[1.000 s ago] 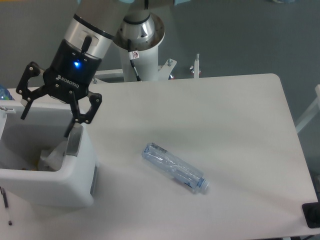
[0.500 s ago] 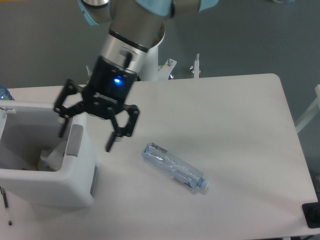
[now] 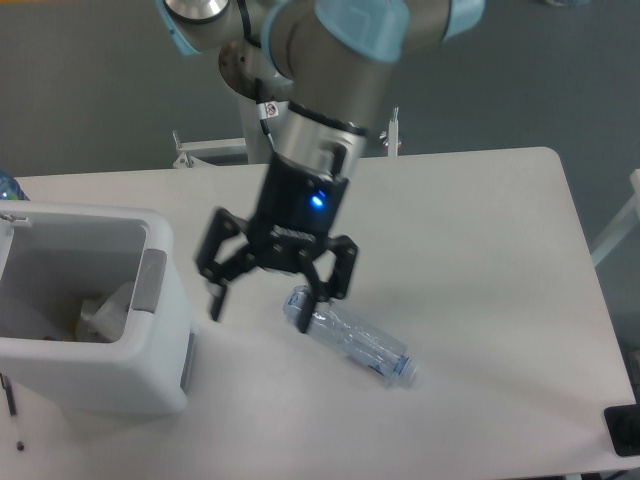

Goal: Place the trash in the trash can
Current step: 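Move the open gripper to the cap end of the clear water bottle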

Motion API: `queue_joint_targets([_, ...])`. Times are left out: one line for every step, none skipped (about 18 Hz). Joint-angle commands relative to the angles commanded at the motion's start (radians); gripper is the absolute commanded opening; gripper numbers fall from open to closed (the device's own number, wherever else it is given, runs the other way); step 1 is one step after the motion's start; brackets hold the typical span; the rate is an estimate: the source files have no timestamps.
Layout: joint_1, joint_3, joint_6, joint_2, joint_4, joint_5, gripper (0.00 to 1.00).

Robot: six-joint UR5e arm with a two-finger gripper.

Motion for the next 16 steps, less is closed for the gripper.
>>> queue_joint_targets([0.015,-0.002,-0.002,-0.008,-0.009,0.003,1.0])
queue_joint_targets([0.034,0.001,0.0,-0.018,-0.03,0.011,1.0])
queue_joint_targets([0.046,0.006,0.0,-0.025,-0.055,0.021,1.0])
queue_joint_targets([0.057,0.009,0.002,-0.037,-0.076,0.034,1.0])
queue_joint_targets([0.066,0.008,0.003,-0.049,-0.095,0.057,1.0])
queue_joint_targets([0.075,0.003,0.006,-0.061,-0.113,0.089,1.0])
queue_joint_targets([0.077,0.002,0.008,-0.08,-0.133,0.127,1.0])
queue_joint_targets([0.078,0.002,0.011,-0.098,-0.15,0.167,1.0])
queue_joint_targets([0.083,0.002,0.011,-0.121,-0.158,0.207,1.0])
queue_joint_targets([0.086,0.002,0.011,-0.143,-0.16,0.241,1.0])
queue_joint_targets([0.091,0.003,0.011,-0.158,-0.16,0.264,1.0])
queue_joint_targets([0.094,0.008,0.011,-0.164,-0.164,0.27,1.0])
queue_joint_targets([0.095,0.011,0.002,-0.166,-0.164,0.27,1.0])
queue_joint_targets([0.094,0.009,-0.003,-0.172,-0.164,0.273,1.0])
queue_joint_targets([0.091,0.009,-0.024,-0.186,-0.164,0.281,1.0])
queue_joint_targets([0.089,0.011,-0.056,-0.195,-0.163,0.301,1.0])
